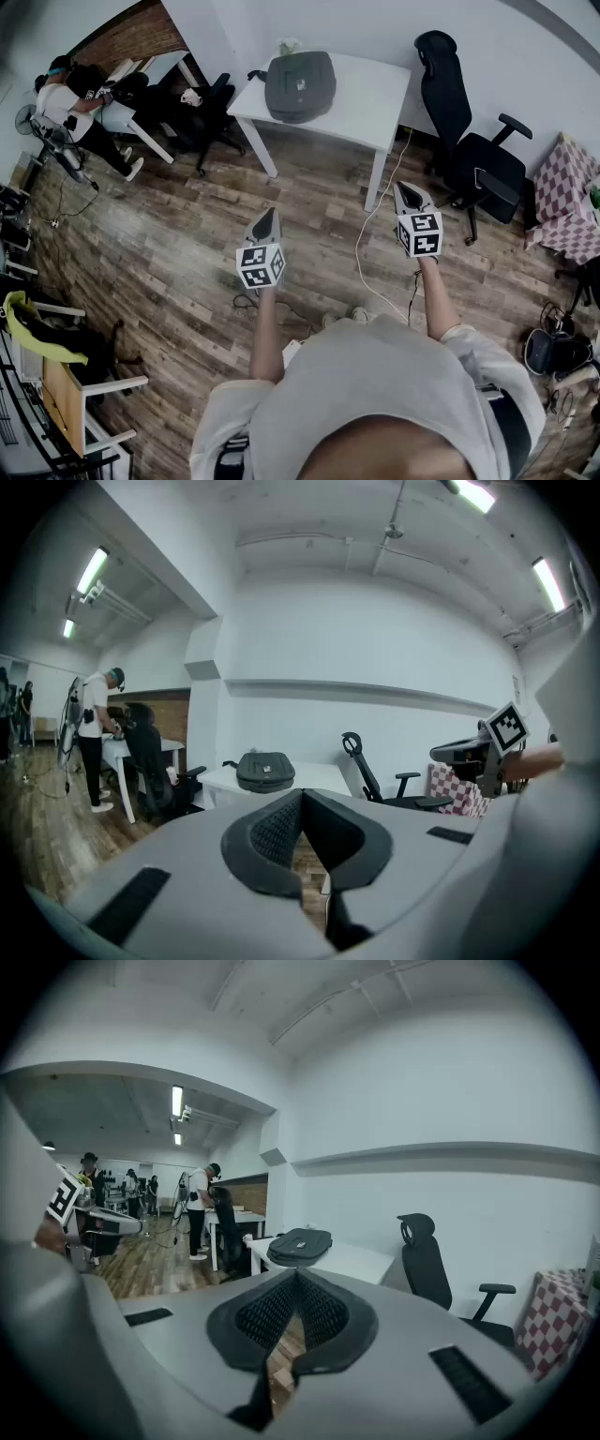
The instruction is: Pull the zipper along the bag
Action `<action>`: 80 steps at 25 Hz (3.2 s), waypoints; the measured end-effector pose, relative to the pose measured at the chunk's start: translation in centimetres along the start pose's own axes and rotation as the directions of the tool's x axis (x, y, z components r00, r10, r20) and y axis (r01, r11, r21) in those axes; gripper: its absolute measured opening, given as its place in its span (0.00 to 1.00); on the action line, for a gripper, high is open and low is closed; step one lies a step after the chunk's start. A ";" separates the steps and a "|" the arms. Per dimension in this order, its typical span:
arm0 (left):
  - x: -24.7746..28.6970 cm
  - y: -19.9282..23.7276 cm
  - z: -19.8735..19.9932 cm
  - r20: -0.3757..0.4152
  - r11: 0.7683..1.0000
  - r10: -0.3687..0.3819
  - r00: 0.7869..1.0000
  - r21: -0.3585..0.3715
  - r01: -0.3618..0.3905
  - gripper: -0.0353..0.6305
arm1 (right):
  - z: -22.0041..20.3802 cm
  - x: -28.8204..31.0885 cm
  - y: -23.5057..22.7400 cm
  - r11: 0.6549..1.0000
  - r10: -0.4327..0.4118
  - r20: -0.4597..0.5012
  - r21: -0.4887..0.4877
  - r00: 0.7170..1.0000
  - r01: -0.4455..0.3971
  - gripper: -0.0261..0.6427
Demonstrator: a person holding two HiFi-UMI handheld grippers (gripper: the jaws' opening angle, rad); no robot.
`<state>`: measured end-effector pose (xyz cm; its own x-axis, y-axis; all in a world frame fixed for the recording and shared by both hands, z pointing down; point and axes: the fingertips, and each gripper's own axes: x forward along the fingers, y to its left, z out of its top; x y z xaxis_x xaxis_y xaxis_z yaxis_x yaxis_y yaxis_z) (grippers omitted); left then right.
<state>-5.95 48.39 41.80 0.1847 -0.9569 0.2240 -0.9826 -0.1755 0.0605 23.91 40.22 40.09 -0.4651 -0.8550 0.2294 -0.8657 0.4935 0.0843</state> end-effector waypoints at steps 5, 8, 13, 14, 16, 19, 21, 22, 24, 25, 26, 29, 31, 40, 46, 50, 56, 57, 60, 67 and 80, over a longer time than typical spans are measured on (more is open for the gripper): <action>0.3 -0.8 -0.5 -0.002 1.000 0.003 1.000 -0.005 -0.003 0.09 | -0.7 -0.2 -0.6 1.000 0.005 -0.006 -0.002 1.000 -0.005 0.06; 0.7 -1.3 -0.6 -0.005 1.000 0.005 1.000 -0.006 -0.005 0.09 | -1.0 0.0 -0.9 1.000 0.011 -0.008 0.001 1.000 -0.011 0.06; 1.2 -2.0 -0.5 -0.011 1.000 0.016 1.000 -0.002 -0.016 0.09 | -1.1 0.3 -1.9 1.000 0.009 -0.003 0.009 1.000 -0.009 0.06; 1.2 -2.2 -0.4 -0.012 1.000 0.020 1.000 -0.002 -0.020 0.09 | -1.2 0.3 -2.0 1.000 0.011 -0.004 0.003 1.000 -0.011 0.06; 1.3 -2.6 -0.6 -0.014 1.000 0.025 1.000 -0.002 -0.025 0.09 | -1.2 0.4 -2.1 1.000 0.017 0.003 -0.004 1.000 -0.017 0.06; 1.6 -3.4 -1.1 -0.021 1.000 0.029 0.999 -0.001 -0.029 0.09 | -1.6 0.5 -2.6 1.000 0.019 0.008 -0.004 1.000 -0.019 0.06; 1.8 -3.9 -1.7 -0.029 0.999 0.033 0.999 -0.004 -0.033 0.09 | -2.1 0.7 -2.8 1.000 0.022 -0.002 -0.008 1.000 -0.022 0.06; 2.0 -4.0 -1.9 -0.032 0.999 0.034 0.999 -0.007 -0.034 0.09 | -2.3 0.9 -3.0 1.000 0.024 -0.006 -0.010 1.000 -0.024 0.06; 2.6 -4.1 -2.1 -0.036 0.999 0.033 0.999 -0.010 -0.034 0.09 | -2.5 1.4 -3.3 1.000 0.028 -0.011 -0.010 1.000 -0.028 0.06; 3.0 -4.1 -2.1 -0.038 0.999 0.033 0.999 -0.012 -0.034 0.09 | -2.5 1.7 -3.5 1.000 0.029 -0.012 -0.010 1.000 -0.029 0.06; 3.4 -3.9 -2.1 -0.040 0.999 0.033 0.999 -0.013 -0.033 0.09 | -2.4 2.1 -3.6 1.000 0.029 -0.013 -0.012 1.000 -0.029 0.06; 4.8 -3.2 -2.0 -0.044 0.999 0.030 0.999 -0.017 -0.031 0.09 | -2.2 3.6 -3.9 0.999 0.027 -0.016 -0.017 0.999 -0.028 0.06; 6.0 -2.7 -1.8 -0.047 1.000 0.026 0.999 -0.016 -0.027 0.09 | -2.1 4.8 -4.2 0.999 0.030 -0.021 -0.015 0.999 -0.030 0.06; 14.8 1.9 -1.6 -0.053 0.999 -0.008 0.999 -0.036 0.006 0.09 | -2.2 13.3 -5.2 0.999 0.030 -0.067 -0.025 0.997 -0.032 0.06; 22.7 5.9 0.4 -0.070 0.998 -0.066 0.995 -0.028 0.064 0.09 | 0.0 20.7 -5.9 1.000 0.001 -0.079 -0.022 0.997 -0.003 0.06; 27.0 9.1 2.4 -0.065 0.995 -0.094 0.993 -0.022 0.093 0.09 | 2.0 25.2 -5.8 1.000 -0.016 -0.082 -0.023 0.996 0.014 0.06; 32.8 13.4 4.5 -0.053 0.991 -0.135 0.989 -0.011 0.135 0.09 | 3.9 30.6 -5.9 0.998 -0.051 -0.080 -0.039 0.995 0.048 0.06; 33.6 13.8 4.8 -0.053 0.990 -0.143 0.988 -0.008 0.143 0.09 | 4.0 31.2 -6.0 0.998 -0.057 -0.081 -0.039 0.995 0.054 0.06; 35.6 14.5 5.4 -0.057 0.986 -0.166 0.984 0.002 0.166 0.09 | 3.8 32.5 -6.3 0.997 -0.077 -0.094 -0.031 0.993 0.075 0.06; 38.7 15.6 5.1 -0.095 0.980 -0.198 0.976 0.011 0.200 0.09 | 2.6 35.5 -6.7 0.996 -0.087 -0.131 -0.003 0.988 0.087 0.06; 45.4 17.9 3.6 -0.181 0.980 -0.189 0.965 0.025 0.197 0.09 | 0.8 44.3 -8.6 0.998 -0.035 -0.172 0.042 0.984 0.043 0.06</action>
<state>-15.21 0.99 49.57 0.3674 -0.8484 0.3812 -0.9273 -0.3658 0.0795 10.58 -2.01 48.72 -0.3955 -0.8317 0.3896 -0.8918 0.4492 0.0537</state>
